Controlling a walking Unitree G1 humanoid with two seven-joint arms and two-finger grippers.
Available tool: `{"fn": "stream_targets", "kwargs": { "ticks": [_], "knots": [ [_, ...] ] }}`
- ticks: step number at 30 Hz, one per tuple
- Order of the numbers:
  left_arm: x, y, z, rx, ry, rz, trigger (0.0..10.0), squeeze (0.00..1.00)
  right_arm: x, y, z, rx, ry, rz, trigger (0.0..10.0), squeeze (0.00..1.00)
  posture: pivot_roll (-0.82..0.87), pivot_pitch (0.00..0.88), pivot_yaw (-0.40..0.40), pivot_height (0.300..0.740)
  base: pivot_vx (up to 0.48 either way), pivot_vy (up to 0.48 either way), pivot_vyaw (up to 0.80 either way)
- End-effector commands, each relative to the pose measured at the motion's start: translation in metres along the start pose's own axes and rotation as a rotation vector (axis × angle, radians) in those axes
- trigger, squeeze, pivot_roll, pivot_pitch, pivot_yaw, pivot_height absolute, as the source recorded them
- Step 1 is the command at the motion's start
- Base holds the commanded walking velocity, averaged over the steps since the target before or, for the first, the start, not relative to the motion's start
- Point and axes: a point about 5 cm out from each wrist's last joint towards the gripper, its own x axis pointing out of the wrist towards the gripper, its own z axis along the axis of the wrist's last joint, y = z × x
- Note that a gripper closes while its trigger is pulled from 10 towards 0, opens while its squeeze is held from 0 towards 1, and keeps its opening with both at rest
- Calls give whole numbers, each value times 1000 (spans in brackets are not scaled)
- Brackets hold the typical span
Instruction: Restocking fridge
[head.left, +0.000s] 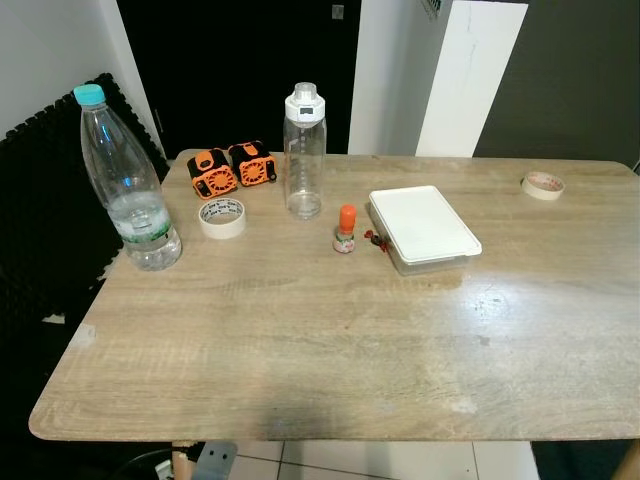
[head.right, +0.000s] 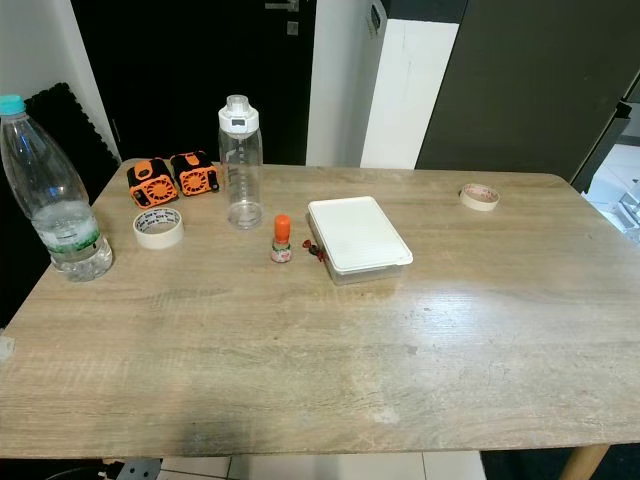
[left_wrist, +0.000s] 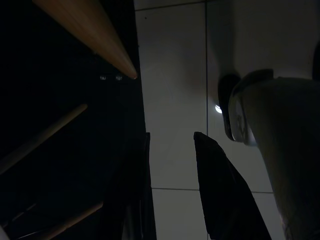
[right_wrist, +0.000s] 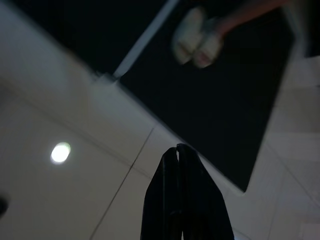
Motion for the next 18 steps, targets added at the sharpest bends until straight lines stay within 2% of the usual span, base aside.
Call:
{"fn": "stream_targets", "kwargs": {
  "ticks": [1,8,9,12,13,14,15,16,17,18],
  "knots": [
    [0,-6,0,7,1,-20,10000,0,0,-2,4,30,-46,-38,10000,0,-29,0,-36,740,0,0,0],
    [0,-7,-1,2,1,-21,10000,0,2,-1,10,-88,-119,16,10000,0,-28,0,-52,740,0,0,0],
    [0,-8,-1,-5,0,-22,10000,0,3,1,11,-148,-121,74,10000,0,-27,0,-56,740,0,0,0],
    [0,-8,-1,-8,1,-24,10000,0,4,5,11,-221,-103,179,10000,0,-27,0,-56,740,0,0,0],
    [0,-9,-1,-6,1,-27,10000,0,36,-40,68,-257,-164,178,10000,0,-32,0,-54,740,0,0,0],
    [0,-9,-1,-6,1,-27,10000,0,36,-40,68,-257,-164,178,10000,0,-32,0,-54,740,0,0,0],
    [0,-9,-1,-4,2,-28,10000,0,50,-77,113,-281,-203,171,10000,0,-32,0,-54,740,0,0,0],
    [0,-10,-1,-3,2,-31,10000,0,53,-95,136,-315,-227,217,10000,0,-25,0,-52,740,0,0,0],
    [0,-10,-1,-3,1,-32,10000,0,52,-95,139,-336,-229,276,10000,0,-20,0,-51,740,0,0,0],
    [0,-10,-1,-3,1,-33,10000,0,51,-84,128,-352,-214,334,10000,0,-20,0,-51,740,0,0,0]
  ]
}}
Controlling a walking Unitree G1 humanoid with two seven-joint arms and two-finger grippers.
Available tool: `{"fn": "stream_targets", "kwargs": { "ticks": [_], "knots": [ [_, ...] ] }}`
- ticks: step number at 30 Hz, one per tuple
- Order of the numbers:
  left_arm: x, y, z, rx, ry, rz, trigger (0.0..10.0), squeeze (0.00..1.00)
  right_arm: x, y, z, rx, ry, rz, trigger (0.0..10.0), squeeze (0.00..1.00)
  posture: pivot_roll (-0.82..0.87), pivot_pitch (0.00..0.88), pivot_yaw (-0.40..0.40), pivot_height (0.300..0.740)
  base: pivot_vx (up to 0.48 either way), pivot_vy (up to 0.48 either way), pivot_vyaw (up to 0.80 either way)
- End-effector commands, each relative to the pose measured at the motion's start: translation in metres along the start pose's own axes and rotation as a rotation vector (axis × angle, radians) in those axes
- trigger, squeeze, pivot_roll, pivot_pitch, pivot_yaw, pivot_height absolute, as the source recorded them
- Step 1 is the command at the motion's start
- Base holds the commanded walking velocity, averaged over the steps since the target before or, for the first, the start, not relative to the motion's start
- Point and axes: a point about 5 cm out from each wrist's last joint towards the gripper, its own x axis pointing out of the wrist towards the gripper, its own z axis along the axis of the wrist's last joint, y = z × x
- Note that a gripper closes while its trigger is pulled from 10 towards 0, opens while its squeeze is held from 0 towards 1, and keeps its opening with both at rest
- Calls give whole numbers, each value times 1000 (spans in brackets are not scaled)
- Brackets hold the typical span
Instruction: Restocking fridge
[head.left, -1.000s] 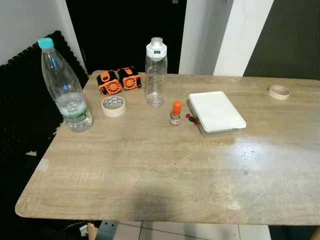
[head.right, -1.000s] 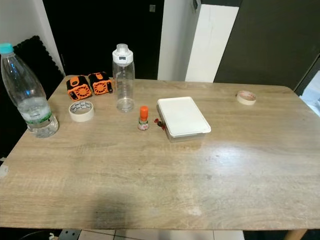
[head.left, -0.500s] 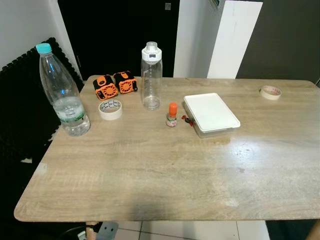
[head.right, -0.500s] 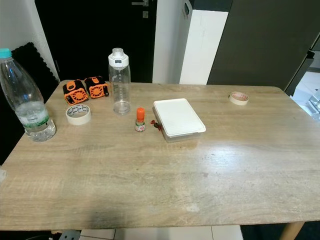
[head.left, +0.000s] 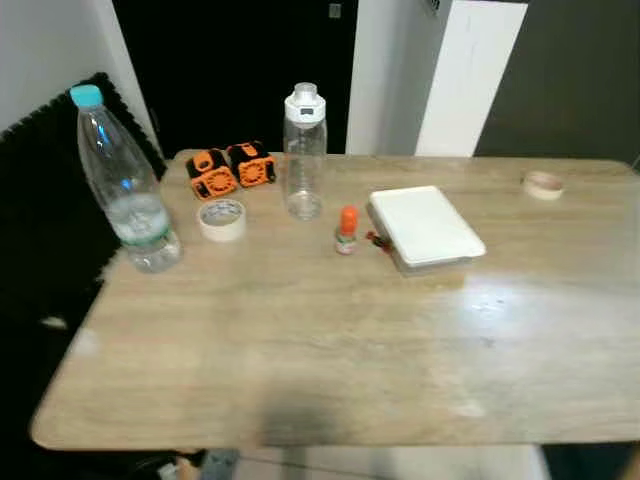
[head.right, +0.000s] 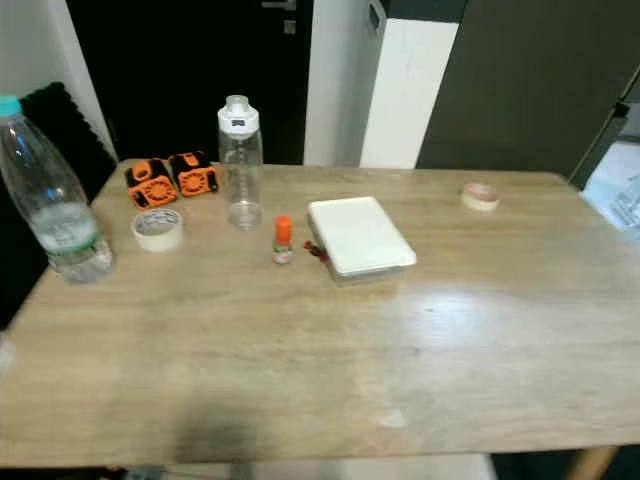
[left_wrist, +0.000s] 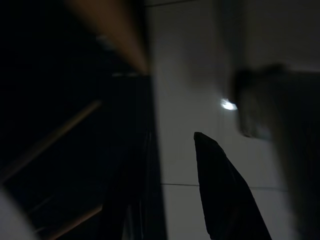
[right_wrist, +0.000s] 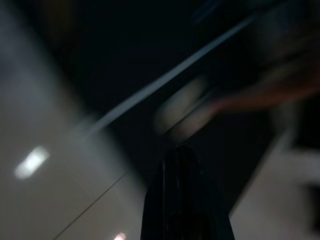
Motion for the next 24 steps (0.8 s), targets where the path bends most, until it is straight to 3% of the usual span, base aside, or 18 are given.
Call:
{"fn": "stream_targets", "kwargs": {
  "ticks": [1,2,3,5,12,16,18,20,24],
  "knots": [
    [0,-5,1,3,-4,-15,10000,0,-5,48,-20,-5,52,197,10000,0,-20,0,-51,740,0,0,0],
    [0,-5,0,4,-4,-15,10000,0,-12,75,-35,-8,80,253,10000,0,-12,0,-42,740,0,0,0],
    [0,-5,0,4,-4,-15,10000,0,-17,92,-45,-9,101,281,10000,0,-12,0,-42,740,0,0,0],
    [0,-4,-1,8,-3,-14,10000,0,-25,112,-59,12,136,317,10000,0,-6,0,-22,740,0,0,0],
    [-1,6,-8,51,10,-7,10000,0,-25,108,-65,13,174,308,10000,0,2,0,6,740,0,0,0],
    [-2,11,-9,50,11,2,10000,0,-26,104,-75,71,251,160,10000,0,9,0,11,740,0,0,0],
    [-2,15,-8,52,7,9,10000,0,-24,85,-79,120,272,6,10000,0,-3,0,3,740,0,0,0],
    [-2,16,-5,51,0,12,10000,0,-23,75,-80,165,259,-108,10000,0,-20,0,-2,740,0,0,0],
    [-1,12,2,41,-16,5,10000,0,-25,72,-76,175,180,-246,10000,0,-37,0,-5,740,0,0,0]
  ]
}}
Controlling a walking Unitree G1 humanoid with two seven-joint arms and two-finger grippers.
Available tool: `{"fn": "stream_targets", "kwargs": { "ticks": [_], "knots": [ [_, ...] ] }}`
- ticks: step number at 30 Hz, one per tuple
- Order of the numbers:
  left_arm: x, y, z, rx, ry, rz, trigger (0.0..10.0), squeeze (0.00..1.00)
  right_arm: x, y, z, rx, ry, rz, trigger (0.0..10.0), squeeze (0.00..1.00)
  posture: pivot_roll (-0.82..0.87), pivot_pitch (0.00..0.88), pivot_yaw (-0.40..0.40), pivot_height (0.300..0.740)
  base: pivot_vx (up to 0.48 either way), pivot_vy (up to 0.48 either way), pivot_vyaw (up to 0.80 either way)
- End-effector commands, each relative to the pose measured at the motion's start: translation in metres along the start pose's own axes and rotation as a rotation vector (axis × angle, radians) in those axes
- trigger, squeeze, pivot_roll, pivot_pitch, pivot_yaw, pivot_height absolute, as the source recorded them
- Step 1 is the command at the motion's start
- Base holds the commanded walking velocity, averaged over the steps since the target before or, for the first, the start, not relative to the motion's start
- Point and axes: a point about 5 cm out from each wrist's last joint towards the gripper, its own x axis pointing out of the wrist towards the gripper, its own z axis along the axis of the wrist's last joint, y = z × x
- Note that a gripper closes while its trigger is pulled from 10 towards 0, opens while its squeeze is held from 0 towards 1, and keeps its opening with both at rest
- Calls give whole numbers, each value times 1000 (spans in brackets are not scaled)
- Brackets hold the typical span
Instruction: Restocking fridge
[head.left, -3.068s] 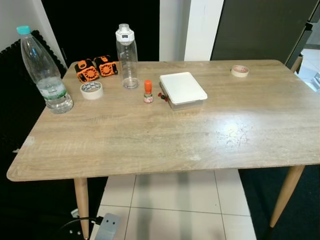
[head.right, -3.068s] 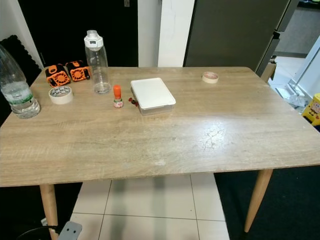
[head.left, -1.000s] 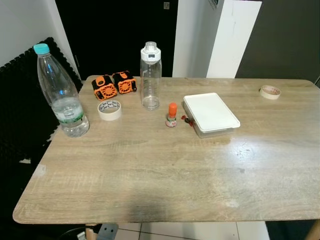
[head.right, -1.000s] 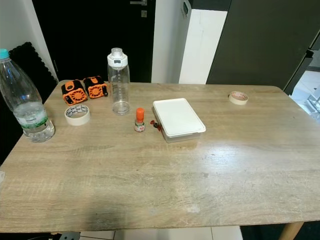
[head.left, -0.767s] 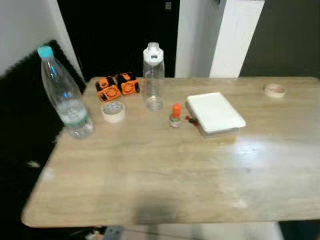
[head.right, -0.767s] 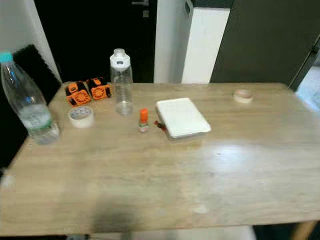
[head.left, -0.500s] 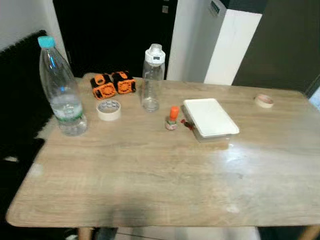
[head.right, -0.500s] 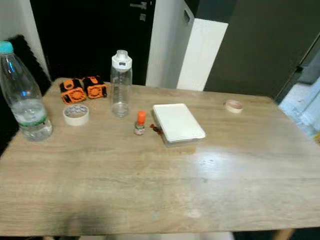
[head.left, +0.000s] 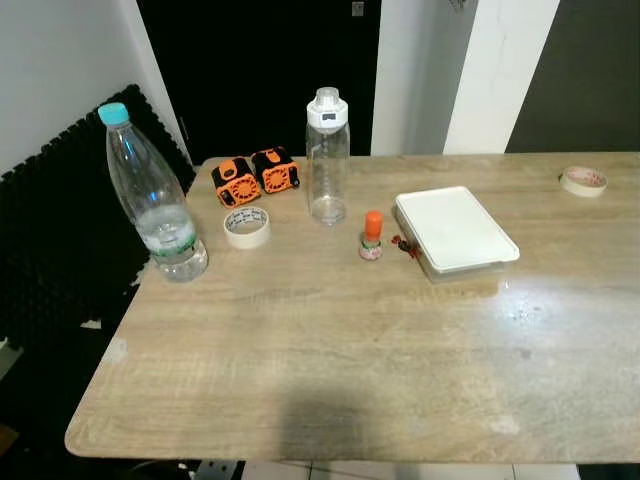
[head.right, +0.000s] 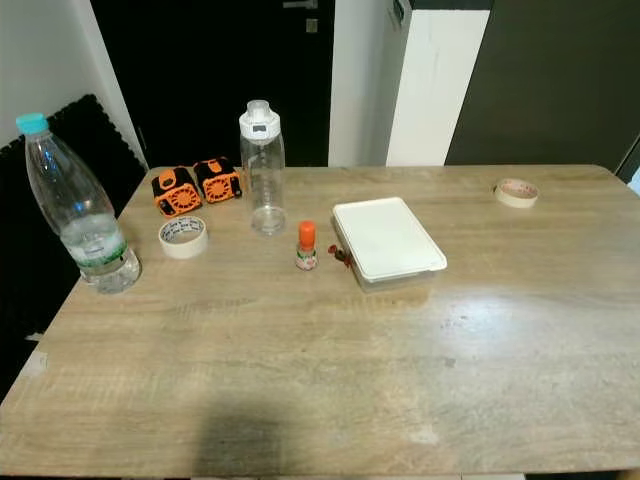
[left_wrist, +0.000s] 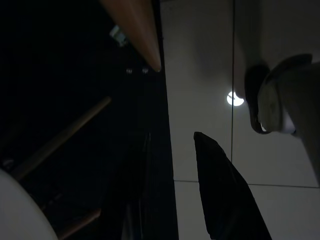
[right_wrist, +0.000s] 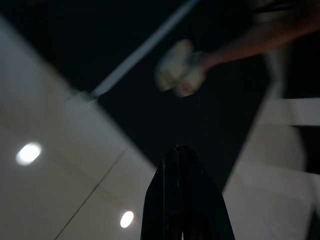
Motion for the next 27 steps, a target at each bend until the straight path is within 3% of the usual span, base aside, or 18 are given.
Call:
{"fn": "stream_targets", "kwargs": {
  "ticks": [1,3,7,8,9,10,11,12,14,15,18,19,20,21,22,25,26,27],
  "knots": [
    [0,2,5,-6,-16,4,10000,0,-3,1,4,47,-59,-66,10000,0,-40,0,-5,740,0,0,0],
    [1,0,7,-13,-20,0,10000,0,-3,0,6,55,-90,-87,10000,0,-41,0,-6,740,0,0,0],
    [2,-7,13,-26,-35,-14,10000,0,-8,-1,20,65,-286,-140,10000,0,-36,0,-21,740,0,0,0],
    [2,-8,14,-27,-37,-15,10000,0,6,-52,95,119,-445,-180,10000,0,-29,0,-28,740,0,0,0],
    [2,-8,15,-34,-39,-15,10000,0,-10,-94,194,174,-649,-171,10000,0,-25,0,-31,740,0,0,0],
    [2,-8,15,-34,-39,-15,10000,0,-10,-94,194,174,-649,-171,10000,0,-25,0,-31,740,0,0,0],
    [2,-8,15,-41,-40,-14,10000,0,-38,-128,258,214,-804,-151,10000,0,-22,0,-33,740,0,0,0],
    [2,-9,16,-44,-42,-14,10000,0,-63,-144,296,219,-916,-125,10000,0,-15,0,-39,740,0,0,0],
    [2,-9,16,-54,-42,-11,10000,0,-83,-130,320,226,-994,-48,10000,0,-8,0,-47,740,0,0,0],
    [2,-9,16,-54,-42,-11,10000,0,-83,-130,320,226,-994,-48,10000,0,-8,0,-47,740,0,0,0],
    [2,-9,13,-68,-37,-8,10000,0,-87,-108,324,262,-990,54,10000,0,-1,0,-58,740,0,0,0],
    [2,-9,11,-74,-33,-7,10000,0,-94,-94,328,336,-1027,197,10000,0,0,0,-59,740,0,0,0],
    [2,-9,11,-74,-33,-7,10000,0,-94,-94,328,336,-1027,197,10000,0,0,0,-59,740,0,0,0],
    [1,-9,8,-77,-25,-7,10000,0,-112,-70,337,471,-1123,467,10000,0,-3,0,-53,740,0,0,0],
    [1,-9,7,-77,-21,-8,10000,0,-121,-62,341,522,-1166,578,10000,0,-3,0,-53,740,0,0,0],
    [1,-9,6,-76,-20,-9,10000,0,-126,-59,343,546,-1188,634,10000,0,-3,0,-53,740,0,0,0],
    [1,-9,5,-72,-17,-11,10000,0,-142,-44,348,581,-1242,842,10000,0,-7,0,-47,740,0,0,0],
    [1,-9,5,-69,-17,-12,10000,0,-169,-24,350,536,-1334,1096,10000,0,-3,0,-46,740,0,0,0]
  ]
}}
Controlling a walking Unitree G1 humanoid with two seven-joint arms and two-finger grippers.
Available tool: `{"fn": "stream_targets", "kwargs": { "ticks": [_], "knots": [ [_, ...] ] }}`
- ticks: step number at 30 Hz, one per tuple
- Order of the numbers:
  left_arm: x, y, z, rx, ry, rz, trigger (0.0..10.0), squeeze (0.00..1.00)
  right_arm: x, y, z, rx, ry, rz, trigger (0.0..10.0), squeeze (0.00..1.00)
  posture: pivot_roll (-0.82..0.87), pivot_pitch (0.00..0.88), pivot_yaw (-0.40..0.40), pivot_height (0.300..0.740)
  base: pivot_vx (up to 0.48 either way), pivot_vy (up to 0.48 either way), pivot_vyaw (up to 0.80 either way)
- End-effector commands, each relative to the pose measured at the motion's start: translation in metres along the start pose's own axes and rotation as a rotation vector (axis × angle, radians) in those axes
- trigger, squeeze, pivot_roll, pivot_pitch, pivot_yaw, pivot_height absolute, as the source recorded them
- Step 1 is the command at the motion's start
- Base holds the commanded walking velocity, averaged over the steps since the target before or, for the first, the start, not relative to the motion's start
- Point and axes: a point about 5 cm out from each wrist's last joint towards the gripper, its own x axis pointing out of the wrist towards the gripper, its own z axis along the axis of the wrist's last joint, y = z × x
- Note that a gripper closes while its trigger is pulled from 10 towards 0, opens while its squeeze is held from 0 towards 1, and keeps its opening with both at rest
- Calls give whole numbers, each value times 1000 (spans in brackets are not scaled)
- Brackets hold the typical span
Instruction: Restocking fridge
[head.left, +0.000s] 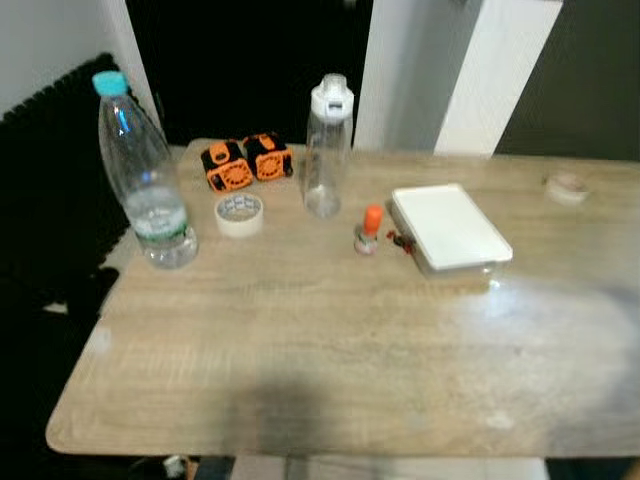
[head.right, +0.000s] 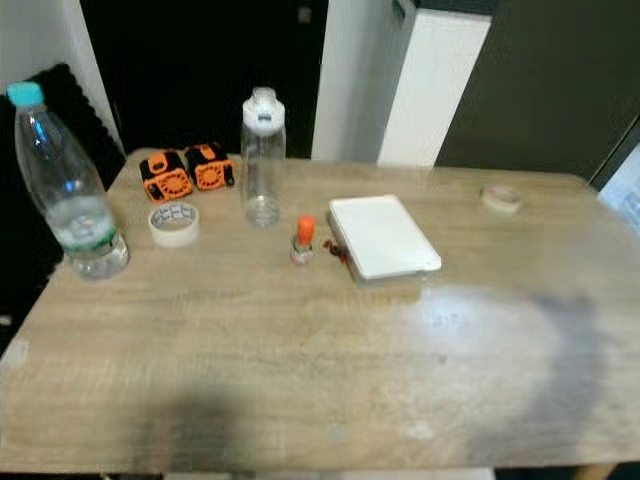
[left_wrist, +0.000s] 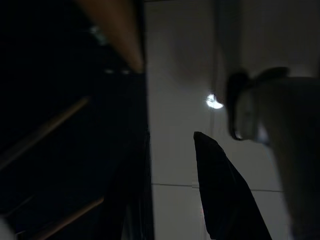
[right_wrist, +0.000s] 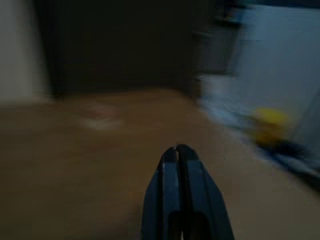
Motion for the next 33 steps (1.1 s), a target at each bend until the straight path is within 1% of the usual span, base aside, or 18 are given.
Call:
{"fn": "stream_targets", "kwargs": {
  "ticks": [1,3,4,6,7,10,11,12,13,15,16,19,21,23,25,26,29,33],
  "knots": [
    [0,-2,-1,12,5,-10,10000,0,11,44,21,114,-135,343,10000,0,-3,0,-46,740,0,0,0],
    [0,-2,2,14,-5,-9,10000,0,6,103,15,146,-145,675,10000,0,2,0,-46,740,0,0,0],
    [0,-2,2,14,-5,-9,10000,0,6,103,15,146,-145,675,10000,0,2,0,-46,740,0,0,0],
    [1,-1,6,12,-14,-6,10000,0,2,138,4,136,-122,814,10000,0,5,0,-44,740,0,0,0],
    [1,-1,6,12,-14,-6,10000,0,2,138,4,136,-122,814,10000,0,5,0,-44,740,0,0,0],
    [1,0,9,7,-24,0,10000,0,5,182,-24,68,-29,861,10000,0,7,0,-41,740,0,0,0],
    [1,1,10,7,-25,1,10000,0,6,191,-32,63,2,857,10000,145,7,0,-41,740,0,0,0],
    [1,1,10,7,-25,1,10000,0,6,191,-32,63,2,857,10000,145,7,0,-41,740,0,0,0],
    [1,1,10,6,-27,3,10000,0,6,198,-39,56,34,857,10000,773,11,0,-40,740,0,0,0],
    [1,1,10,6,-27,3,10000,0,6,198,-39,56,34,857,10000,773,11,0,-40,740,0,0,0],
    [1,2,11,4,-27,6,10000,0,4,206,-51,4,89,855,10000,1000,11,0,-40,740,0,0,0],
    [1,3,11,2,-29,11,10000,0,0,221,-68,-60,179,849,10000,1000,25,0,-42,740,0,0,0],
    [1,5,11,-3,-29,17,10000,0,-2,229,-79,-186,248,842,10000,1000,34,0,-47,740,0,0,0],
    [1,5,10,-4,-29,18,10000,0,-2,230,-79,-217,257,843,10000,1000,34,0,-47,740,0,0,0],
    [1,6,10,-6,-28,19,10000,0,-3,229,-84,-371,292,861,10000,1000,39,0,-50,740,0,0,0],
    [1,6,10,-6,-28,19,10000,0,-3,229,-84,-371,292,861,10000,1000,39,0,-50,740,0,0,0],
    [1,5,8,-9,-25,19,10000,0,-1,221,-89,-575,321,861,10000,1000,39,0,-53,740,0,0,0],
    [0,5,7,-11,-24,18,10000,0,3,216,-86,-661,310,855,10000,1000,39,0,-53,740,0,0,0]
  ]
}}
